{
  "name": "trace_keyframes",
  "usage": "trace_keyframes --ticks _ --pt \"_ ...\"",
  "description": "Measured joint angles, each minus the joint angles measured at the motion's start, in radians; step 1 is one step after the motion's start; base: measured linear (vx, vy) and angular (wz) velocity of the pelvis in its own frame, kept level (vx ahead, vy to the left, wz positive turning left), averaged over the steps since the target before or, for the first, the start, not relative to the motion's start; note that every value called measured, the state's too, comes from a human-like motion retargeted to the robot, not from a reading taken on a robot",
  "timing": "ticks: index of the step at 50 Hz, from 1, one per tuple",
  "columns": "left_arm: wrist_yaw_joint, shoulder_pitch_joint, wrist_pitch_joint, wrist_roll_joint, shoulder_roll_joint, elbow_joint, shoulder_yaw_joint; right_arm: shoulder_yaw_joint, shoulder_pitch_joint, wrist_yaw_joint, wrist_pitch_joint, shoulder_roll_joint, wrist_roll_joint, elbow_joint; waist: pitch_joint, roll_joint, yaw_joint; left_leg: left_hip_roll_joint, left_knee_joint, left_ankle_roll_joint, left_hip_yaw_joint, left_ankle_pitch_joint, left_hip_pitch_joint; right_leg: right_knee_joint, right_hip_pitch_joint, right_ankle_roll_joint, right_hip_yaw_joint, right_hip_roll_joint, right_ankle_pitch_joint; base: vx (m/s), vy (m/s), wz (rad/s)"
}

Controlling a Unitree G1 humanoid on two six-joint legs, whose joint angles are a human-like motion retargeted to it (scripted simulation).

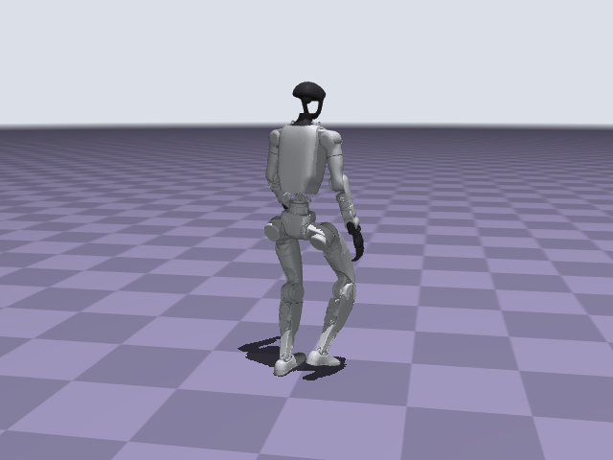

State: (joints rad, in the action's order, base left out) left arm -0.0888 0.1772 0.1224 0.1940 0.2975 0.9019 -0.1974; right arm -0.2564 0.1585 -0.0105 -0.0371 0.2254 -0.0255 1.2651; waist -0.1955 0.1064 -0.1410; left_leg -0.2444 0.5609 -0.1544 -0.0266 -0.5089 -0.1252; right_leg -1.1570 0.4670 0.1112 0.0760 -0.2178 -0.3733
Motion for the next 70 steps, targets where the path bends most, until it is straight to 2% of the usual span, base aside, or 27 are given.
trace_keyframes --ticks 5,7,11,15,19,20,23,26,30,33,38,40,43,45,46,47,48,50,52,54,57,59,64,65,67,68,70 --pt "-0.028 0.079 0.056 0.026 0.01 -0.095 -0.001 0.009 -0.041 0.013 0.01 0.003 -0.013 0.063 0.003 -0.086 0.0 0.084 -0.099 0.006 0.047 -0.054 0.118 0.508 0.035 0.092 -0.069 0.173 0.159 0.56 0.02 -0.07" --pt "-0.027 0.074 0.06 0.026 -0.003 -0.09 -0.005 0.011 -0.057 0.01 0.012 0.002 -0.016 0.068 0.007 -0.085 -0.001 0.08 -0.058 0.002 0.053 -0.104 0.133 0.516 0.06 0.103 -0.089 0.184 0.173 0.5 -0.04 -0.02" --pt "-0.004 0.032 0.033 0.014 -0.049 0.008 -0.016 0.028 -0.058 -0.004 0.006 0.004 -0.033 0.062 0.017 -0.11 -0.002 0.104 0.036 0.001 0.068 -0.2 0.166 0.437 0.063 0.069 -0.07 0.208 0.164 0.53 -0.07 0.08" --pt "0.042 -0.053 -0.012 -0.022 -0.104 0.184 -0.035 0.038 -0.042 -0.033 -0.011 0.016 -0.055 0.026 0.017 -0.152 0.003 0.154 0.225 0.059 0.087 -0.2 0.147 0.361 0.034 0.01 -0.031 0.252 0.087 0.49 -0.12 0.02" --pt "0.056 -0.12 -0.021 -0.06 -0.112 0.284 -0.054 0.024 -0.003 -0.089 -0.035 0.052 -0.08 -0.043 0.006 -0.213 0.035 0.287 0.588 0.126 0.04 -0.123 -0.009 0.397 -0.017 -0.036 0.019 0.319 0.042 0.42 -0.14 -0.05" --pt "0.05 -0.134 -0.02 -0.07 -0.108 0.288 -0.06 0.02 0.008 -0.106 -0.042 0.062 -0.084 -0.06 0.002 -0.221 0.048 0.324 0.672 0.13 0.016 -0.107 -0.057 0.398 -0.025 -0.044 0.028 0.328 0.028 0.38 -0.14 -0.09" --pt "0.019 -0.14 -0.014 -0.093 -0.087 0.256 -0.071 0.014 0.064 -0.158 -0.057 0.091 -0.088 -0.104 0.003 -0.226 0.093 0.388 0.753 0.101 -0.028 -0.152 -0.221 0.443 -0.039 -0.048 0.036 0.338 0.014 0.36 -0.13 -0.16" --pt "-0.01 -0.127 -0.009 -0.11 -0.079 0.226 -0.09 0.0 0.117 -0.186 -0.067 0.1 -0.088 -0.134 0.002 -0.187 0.103 0.347 0.609 0.085 -0.06 -0.186 -0.33 0.408 -0.022 -0.04 0.021 0.298 -0.021 0.3 -0.1 -0.14" --pt "-0.051 -0.084 -0.003 -0.148 -0.087 0.21 -0.136 -0.038 0.166 -0.186 -0.077 0.088 -0.083 -0.157 -0.004 -0.14 0.066 0.262 0.421 0.097 -0.06 -0.152 -0.426 0.243 0.067 -0.041 0.003 0.245 -0.107 0.2 -0.07 -0.1" --pt "-0.086 -0.032 0.001 -0.148 -0.09 0.198 -0.163 -0.078 0.188 -0.17 -0.078 0.072 -0.083 -0.156 -0.022 -0.121 0.04 0.245 0.532 0.083 -0.058 -0.178 -0.517 0.064 0.168 -0.071 -0.004 0.23 -0.2 0.15 -0.02 -0.07" --pt "-0.148 0.045 0.013 -0.074 -0.095 0.171 -0.164 -0.127 0.195 -0.178 -0.074 0.068 -0.068 -0.161 -0.052 -0.102 0.035 0.258 0.89 0.031 -0.067 -0.327 -0.683 -0.276 0.319 -0.154 -0.004 0.221 -0.421 0.21 0.01 -0.05" --pt "-0.154 0.069 0.016 -0.027 -0.1 0.164 -0.146 -0.124 0.19 -0.18 -0.07 0.078 -0.065 -0.161 -0.04 -0.091 0.032 0.248 0.984 0.008 -0.073 -0.364 -0.737 -0.383 0.366 -0.179 -0.006 0.206 -0.493 0.27 0.02 0.19" --pt "-0.109 0.061 0.002 0.034 -0.099 0.146 -0.109 -0.097 0.149 -0.13 -0.054 0.106 -0.076 -0.159 -0.004 -0.093 0.051 0.239 0.975 0.005 -0.07 -0.364 -0.688 -0.367 0.317 -0.173 -0.013 0.206 -0.491 0.38 0.02 -0.09" --pt "-0.062 -0.006 -0.003 0.037 -0.099 0.118 -0.091 -0.074 0.081 -0.08 -0.046 0.11 -0.081 -0.171 0.017 -0.101 0.074 0.221 0.862 0.042 -0.042 -0.293 -0.555 -0.24 0.187 -0.13 -0.03 0.228 -0.402 0.47 0.01 -0.41" --pt "-0.026 -0.049 -0.009 0.034 -0.098 0.107 -0.081 -0.061 0.042 -0.046 -0.039 0.106 -0.085 -0.183 0.032 -0.101 0.08 0.215 0.756 0.07 -0.034 -0.198 -0.476 -0.137 0.109 -0.091 -0.038 0.223 -0.291 0.47 0.01 -0.28" --pt "0.011 -0.092 -0.016 0.029 -0.098 0.099 -0.07 -0.05 0.004 -0.012 -0.032 0.101 -0.09 -0.196 0.049 -0.101 0.083 0.216 0.642 0.1 -0.032 -0.086 -0.398 -0.028 0.031 -0.05 -0.04 0.211 -0.149 0.47 0.0 -0.19" --pt "0.055 -0.135 -0.023 0.023 -0.098 0.098 -0.057 -0.044 -0.031 0.023 -0.026 0.096 -0.098 -0.207 0.068 -0.102 0.084 0.228 0.511 0.138 -0.042 0.063 -0.321 0.091 -0.044 -0.003 -0.029 0.184 0.055 0.47 0.0 -0.14" --pt "0.123 -0.214 -0.039 -0.006 -0.099 0.096 -0.04 -0.046 -0.088 0.077 -0.013 0.087 -0.106 -0.223 0.11 -0.105 0.072 0.253 0.282 0.241 -0.07 0.452 -0.213 0.289 -0.137 0.109 -0.035 0.162 0.486 0.44 -0.02 -0.08" --pt "0.153 -0.265 -0.047 -0.031 -0.096 0.089 -0.031 -0.048 -0.115 0.107 -0.006 0.082 -0.104 -0.226 0.125 -0.107 0.063 0.275 0.233 0.293 -0.107 0.638 -0.19 0.322 -0.143 0.15 -0.017 0.14 0.657 0.36 -0.02 -0.12" --pt "0.169 -0.293 -0.053 -0.049 -0.092 0.079 -0.024 -0.051 -0.125 0.116 -0.003 0.081 -0.107 -0.222 0.12 -0.11 0.058 0.29 0.272 0.301 -0.126 0.672 -0.207 0.292 -0.117 0.141 0.002 0.122 0.678 0.31 -0.01 -0.14" --pt "0.18 -0.309 -0.054 -0.064 -0.081 0.062 -0.017 -0.053 -0.126 0.111 -0.009 0.081 -0.111 -0.215 0.107 -0.12 0.054 0.309 0.315 0.308 -0.134 0.662 -0.261 0.282 -0.06 0.123 0.024 0.118 0.653 0.25 -0.03 -0.03" --pt "0.181 -0.309 -0.046 -0.061 -0.069 0.051 -0.017 -0.049 -0.126 0.102 -0.016 0.08 -0.106 -0.217 0.107 -0.126 0.052 0.317 0.292 0.314 -0.138 0.653 -0.305 0.326 -0.02 0.134 0.034 0.124 0.651 0.21 -0.05 0.08" --pt "0.178 -0.307 -0.012 -0.066 -0.036 -0.004 -0.023 -0.02 -0.134 0.095 -0.025 0.081 -0.107 -0.246 0.169 -0.139 0.057 0.336 0.135 0.369 -0.14 0.742 -0.448 0.51 0.102 0.151 0.054 0.182 0.771 0.14 -0.14 0.0" --pt "0.178 -0.308 -0.006 -0.063 -0.03 -0.019 -0.025 -0.015 -0.136 0.096 -0.025 0.082 -0.112 -0.251 0.177 -0.139 0.057 0.33 0.125 0.371 -0.133 0.744 -0.47 0.516 0.122 0.151 0.046 0.19 0.772 0.09 -0.08 -0.01" --pt "0.172 -0.323 0.004 -0.055 -0.032 -0.043 -0.035 -0.016 -0.153 0.091 -0.028 0.077 -0.118 -0.258 0.174 -0.144 0.054 0.316 0.262 0.321 -0.104 0.625 -0.531 0.402 0.169 0.145 -0.002 0.209 0.662 0.07 0.01 -0.05" --pt "0.169 -0.325 0.006 -0.043 -0.032 -0.056 -0.042 -0.02 -0.153 0.09 -0.029 0.079 -0.123 -0.261 0.169 -0.141 0.052 0.297 0.355 0.265 -0.089 0.486 -0.559 0.317 0.195 0.127 -0.031 0.212 0.53 0.06 0.03 -0.13" --pt "0.159 -0.305 -0.001 0.002 -0.024 -0.068 -0.058 -0.036 -0.126 0.084 -0.028 0.089 -0.123 -0.264 0.127 -0.131 0.054 0.264 0.603 0.14 -0.063 0.089 -0.617 0.07 0.255 0.015 -0.041 0.211 0.093 0.05 -0.02 -0.26"
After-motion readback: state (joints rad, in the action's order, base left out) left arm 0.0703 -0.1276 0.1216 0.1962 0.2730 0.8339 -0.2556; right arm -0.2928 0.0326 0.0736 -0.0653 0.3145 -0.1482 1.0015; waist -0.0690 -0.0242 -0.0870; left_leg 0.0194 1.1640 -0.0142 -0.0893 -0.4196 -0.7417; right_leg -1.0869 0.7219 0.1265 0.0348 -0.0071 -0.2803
